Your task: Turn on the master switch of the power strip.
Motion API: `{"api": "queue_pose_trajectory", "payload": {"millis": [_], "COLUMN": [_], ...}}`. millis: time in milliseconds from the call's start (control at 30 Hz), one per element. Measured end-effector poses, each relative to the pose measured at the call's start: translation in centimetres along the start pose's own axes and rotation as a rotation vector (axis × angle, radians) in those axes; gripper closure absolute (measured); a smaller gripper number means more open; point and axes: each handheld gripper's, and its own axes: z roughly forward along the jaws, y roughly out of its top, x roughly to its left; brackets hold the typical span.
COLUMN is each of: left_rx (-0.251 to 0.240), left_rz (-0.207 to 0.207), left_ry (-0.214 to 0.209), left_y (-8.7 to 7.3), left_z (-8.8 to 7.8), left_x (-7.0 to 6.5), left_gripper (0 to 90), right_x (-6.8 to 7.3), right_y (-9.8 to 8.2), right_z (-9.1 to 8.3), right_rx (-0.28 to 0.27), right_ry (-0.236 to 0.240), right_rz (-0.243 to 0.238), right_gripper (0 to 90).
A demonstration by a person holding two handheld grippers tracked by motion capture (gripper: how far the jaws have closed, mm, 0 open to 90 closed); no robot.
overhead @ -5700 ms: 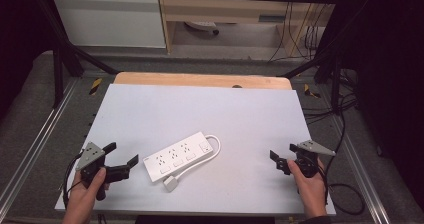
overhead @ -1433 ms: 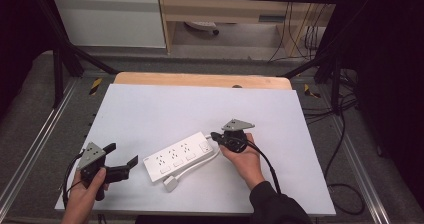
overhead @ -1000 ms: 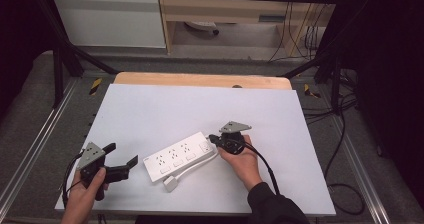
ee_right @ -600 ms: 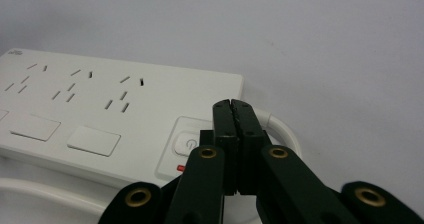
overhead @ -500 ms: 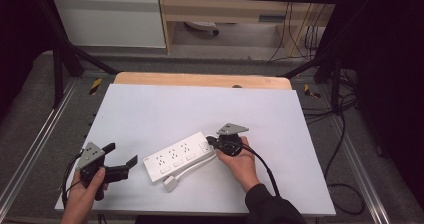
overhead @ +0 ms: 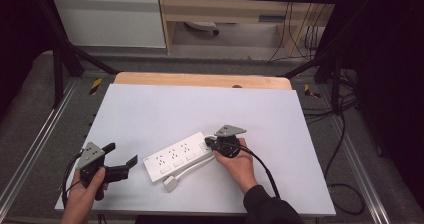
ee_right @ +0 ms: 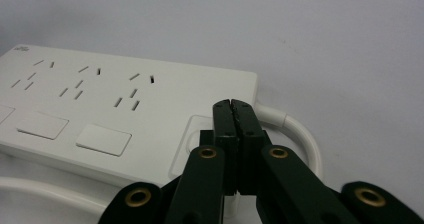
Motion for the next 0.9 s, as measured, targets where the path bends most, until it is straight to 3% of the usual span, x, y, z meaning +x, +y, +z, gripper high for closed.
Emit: {"api": "queue_pose_trajectory", "payload": {"millis": [467,900], "left_rx": [0.000,0.005], "left_rz": [-0.002,-0.001], "left_ry": [-0.001,-0.003], "left_y": [0.0,0.0], "left_z": [0.0,0.0], "left_x": [0.0,-0.1], "left_gripper": [5.5,5.5], "right_x": [0.8,1.2], "right_y": [0.0,-0.2], "right_z": [0.1,0.1], "right_rx": [0.001,0.001], "right_ry": [0.014,-0.005], "right_rz": [-0.005,-0.009], "right_gripper": [90.0,90.0]}}
